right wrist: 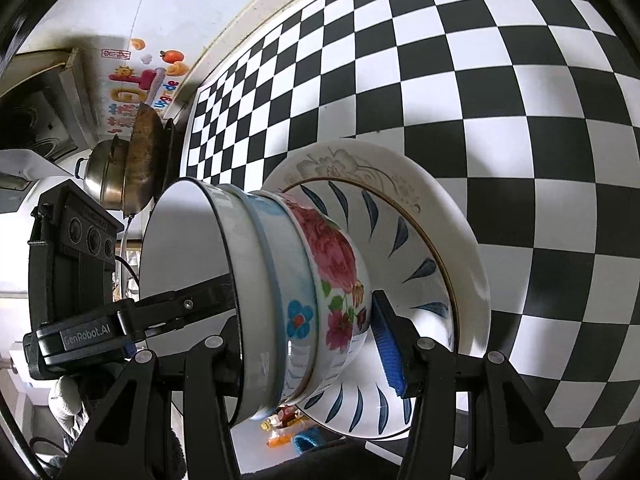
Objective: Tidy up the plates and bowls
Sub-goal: 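Lower the bowl stack onto the blue-striped plate with both tools, then open both tools and pull them back from the stacked dishes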
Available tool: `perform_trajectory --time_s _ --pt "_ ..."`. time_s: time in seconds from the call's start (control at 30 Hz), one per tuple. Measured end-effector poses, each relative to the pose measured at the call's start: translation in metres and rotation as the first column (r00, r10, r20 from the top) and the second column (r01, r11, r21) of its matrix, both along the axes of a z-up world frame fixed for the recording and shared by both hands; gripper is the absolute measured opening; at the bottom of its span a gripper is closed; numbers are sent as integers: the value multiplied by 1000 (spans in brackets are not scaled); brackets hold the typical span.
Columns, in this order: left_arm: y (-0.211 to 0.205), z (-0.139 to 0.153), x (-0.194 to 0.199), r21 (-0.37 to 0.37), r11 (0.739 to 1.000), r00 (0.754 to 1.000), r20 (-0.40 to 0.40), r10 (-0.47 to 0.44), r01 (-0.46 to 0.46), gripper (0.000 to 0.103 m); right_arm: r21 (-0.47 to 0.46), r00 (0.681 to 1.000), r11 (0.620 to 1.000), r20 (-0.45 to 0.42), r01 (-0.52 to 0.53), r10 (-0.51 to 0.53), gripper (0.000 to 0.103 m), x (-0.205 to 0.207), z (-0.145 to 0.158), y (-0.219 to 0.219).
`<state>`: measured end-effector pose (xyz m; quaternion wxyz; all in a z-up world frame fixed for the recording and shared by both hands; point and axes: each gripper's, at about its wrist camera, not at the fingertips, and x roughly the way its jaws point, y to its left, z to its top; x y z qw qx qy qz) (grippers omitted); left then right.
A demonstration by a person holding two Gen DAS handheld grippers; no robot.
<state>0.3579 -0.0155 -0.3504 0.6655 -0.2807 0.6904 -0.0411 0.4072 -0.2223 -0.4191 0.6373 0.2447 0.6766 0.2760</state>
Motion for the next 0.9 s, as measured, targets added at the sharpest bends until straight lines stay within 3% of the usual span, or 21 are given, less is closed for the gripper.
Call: perform_trajectory --time_s 0.47,0.7,0.9 --pt "2 -6 1 1 1000 1000 -11 -5 5 47 -7 1000 1000 -22 -4 4 53 2 -5 0" --pt "2 12 -1 130 991 998 45 -36 30 45 -85 998 996 35 -40 43 53 -1 14 1" --pt "3 46 -12 270 962 989 127 -75 39 47 -182 989 983 145 5 21 59 -6 55 -17"
